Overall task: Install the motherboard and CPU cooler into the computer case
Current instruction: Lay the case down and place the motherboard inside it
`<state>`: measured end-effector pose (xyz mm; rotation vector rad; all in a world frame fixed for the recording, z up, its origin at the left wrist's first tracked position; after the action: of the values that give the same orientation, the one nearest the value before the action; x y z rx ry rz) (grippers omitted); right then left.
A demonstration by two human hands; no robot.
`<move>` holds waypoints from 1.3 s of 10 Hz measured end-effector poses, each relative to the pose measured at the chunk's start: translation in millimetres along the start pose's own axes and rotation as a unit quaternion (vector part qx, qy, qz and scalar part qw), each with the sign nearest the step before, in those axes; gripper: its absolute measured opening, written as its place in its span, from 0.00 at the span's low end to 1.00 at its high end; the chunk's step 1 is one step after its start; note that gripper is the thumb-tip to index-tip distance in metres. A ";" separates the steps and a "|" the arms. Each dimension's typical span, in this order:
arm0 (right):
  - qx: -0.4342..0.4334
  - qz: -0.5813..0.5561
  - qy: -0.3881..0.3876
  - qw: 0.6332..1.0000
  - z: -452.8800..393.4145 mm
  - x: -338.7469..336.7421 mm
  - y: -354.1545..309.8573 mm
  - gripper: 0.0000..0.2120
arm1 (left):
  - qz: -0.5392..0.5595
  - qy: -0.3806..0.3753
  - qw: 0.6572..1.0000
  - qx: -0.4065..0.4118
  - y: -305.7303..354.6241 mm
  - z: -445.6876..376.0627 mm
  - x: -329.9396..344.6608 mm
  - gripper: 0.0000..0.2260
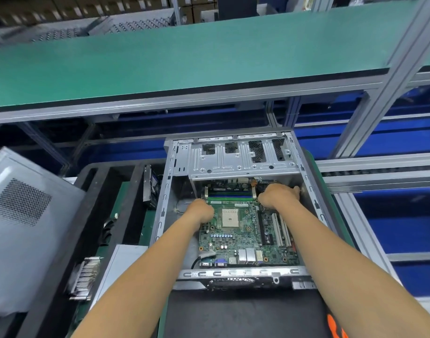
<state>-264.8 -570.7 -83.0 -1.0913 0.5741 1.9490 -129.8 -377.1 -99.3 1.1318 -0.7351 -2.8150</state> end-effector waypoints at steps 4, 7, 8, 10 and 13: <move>0.019 -0.070 0.076 0.995 -1.2 -21.5 7.4 0.19 | 0.044 0.034 0.998 -0.014 -2.4 4.5 -11.5 0.17; 0.022 -0.010 0.111 0.994 2.2 -25.1 9.9 0.25 | 0.057 0.032 0.998 -0.003 -5.1 1.6 1.8 0.15; 0.019 0.015 0.097 0.995 0.7 -21.3 7.5 0.26 | 0.061 0.032 0.998 -0.006 -4.6 3.8 0.5 0.15; 0.029 0.024 0.082 0.996 -2.2 -16.9 5.9 0.28 | 0.053 0.048 0.997 -0.015 -4.2 -0.9 -2.1 0.16; 0.013 0.039 0.074 0.996 -3.1 -13.4 2.4 0.26 | 0.005 0.019 0.999 -0.031 -3.8 4.8 6.7 0.17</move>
<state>-261.3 -580.1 -73.2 -1.2199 0.7309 1.9318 -137.4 -372.9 -102.3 1.1638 -0.6453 -2.7789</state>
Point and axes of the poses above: each hand's wrist, its own z-axis away from the middle knuckle, its own x-axis out of the palm, y = z × x, the point moved 10 cm from there along -z, towards the middle knuckle, and after that the axes turned 5 degrees about z, right-handed, at the moved point
